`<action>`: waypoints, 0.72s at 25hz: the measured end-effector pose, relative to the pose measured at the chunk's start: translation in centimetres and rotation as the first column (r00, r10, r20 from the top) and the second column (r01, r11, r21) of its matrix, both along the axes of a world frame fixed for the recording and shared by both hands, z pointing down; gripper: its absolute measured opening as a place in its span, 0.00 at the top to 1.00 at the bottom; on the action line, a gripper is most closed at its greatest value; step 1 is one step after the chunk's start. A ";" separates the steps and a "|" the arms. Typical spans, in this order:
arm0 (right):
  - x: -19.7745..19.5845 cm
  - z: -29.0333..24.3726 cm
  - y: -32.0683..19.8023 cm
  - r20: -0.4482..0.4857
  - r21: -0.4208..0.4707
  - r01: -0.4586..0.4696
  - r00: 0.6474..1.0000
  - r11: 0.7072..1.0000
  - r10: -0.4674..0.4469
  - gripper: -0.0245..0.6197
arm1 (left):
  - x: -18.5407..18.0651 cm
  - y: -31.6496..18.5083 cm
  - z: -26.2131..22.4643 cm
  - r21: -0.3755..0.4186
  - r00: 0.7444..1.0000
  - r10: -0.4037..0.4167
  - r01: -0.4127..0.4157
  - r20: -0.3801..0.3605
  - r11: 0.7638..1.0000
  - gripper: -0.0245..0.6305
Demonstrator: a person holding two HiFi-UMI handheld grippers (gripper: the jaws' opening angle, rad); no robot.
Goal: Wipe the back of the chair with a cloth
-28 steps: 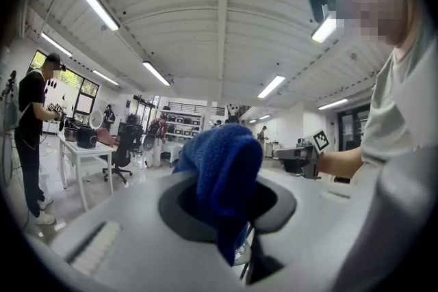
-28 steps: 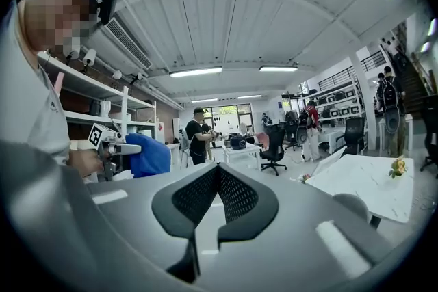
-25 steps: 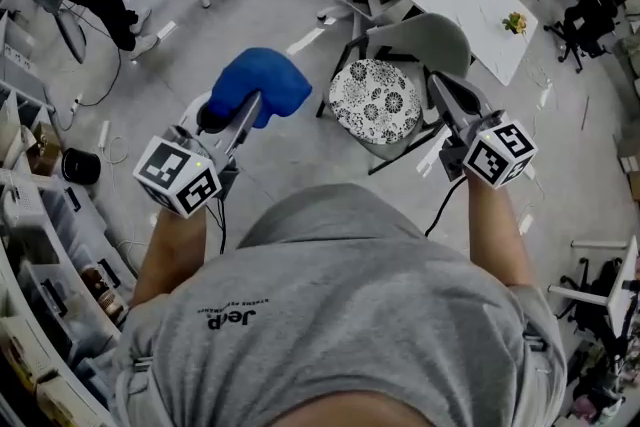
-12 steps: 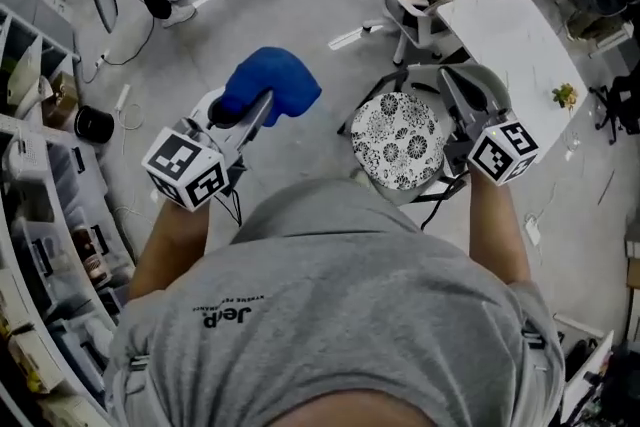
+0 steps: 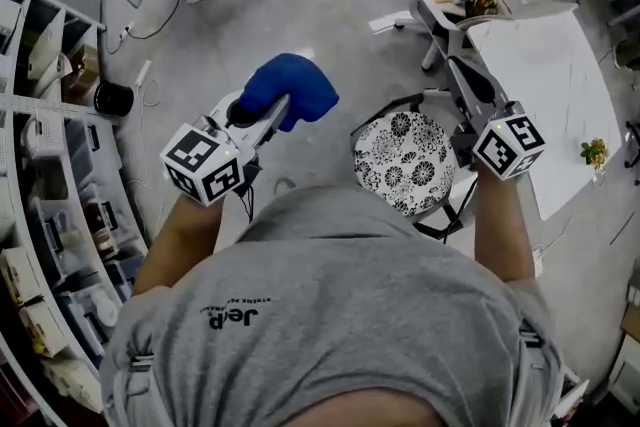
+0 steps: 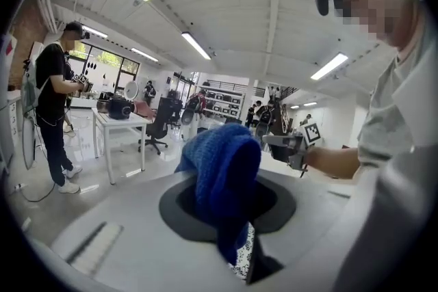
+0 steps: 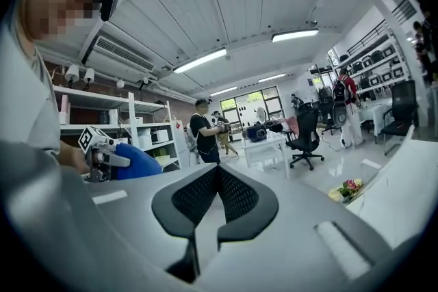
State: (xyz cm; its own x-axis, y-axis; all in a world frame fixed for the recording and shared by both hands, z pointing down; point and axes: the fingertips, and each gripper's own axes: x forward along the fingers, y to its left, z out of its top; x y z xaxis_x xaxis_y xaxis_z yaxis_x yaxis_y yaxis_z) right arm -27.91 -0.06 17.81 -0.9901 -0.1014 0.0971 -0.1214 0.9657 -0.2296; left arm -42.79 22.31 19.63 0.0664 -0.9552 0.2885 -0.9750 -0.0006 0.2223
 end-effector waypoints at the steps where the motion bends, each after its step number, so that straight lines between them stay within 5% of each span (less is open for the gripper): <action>1: -0.5 0.7 -0.2 -0.011 -0.008 -0.005 1.000 1.000 0.005 0.96 | -0.6 -0.4 0.7 -0.011 1.000 0.004 -0.004 -0.003 1.000 0.77; 10: -3.6 4.8 0.6 -0.128 -0.045 -0.202 0.972 0.978 0.195 0.96 | -8.8 -2.4 4.0 -0.047 0.990 0.130 -0.133 -0.054 0.990 0.77; 18: 3.4 8.2 -0.8 -0.145 -0.111 -0.433 0.898 0.895 0.416 0.96 | -5.8 -8.1 8.4 -0.152 0.943 0.327 -0.332 -0.059 0.931 0.77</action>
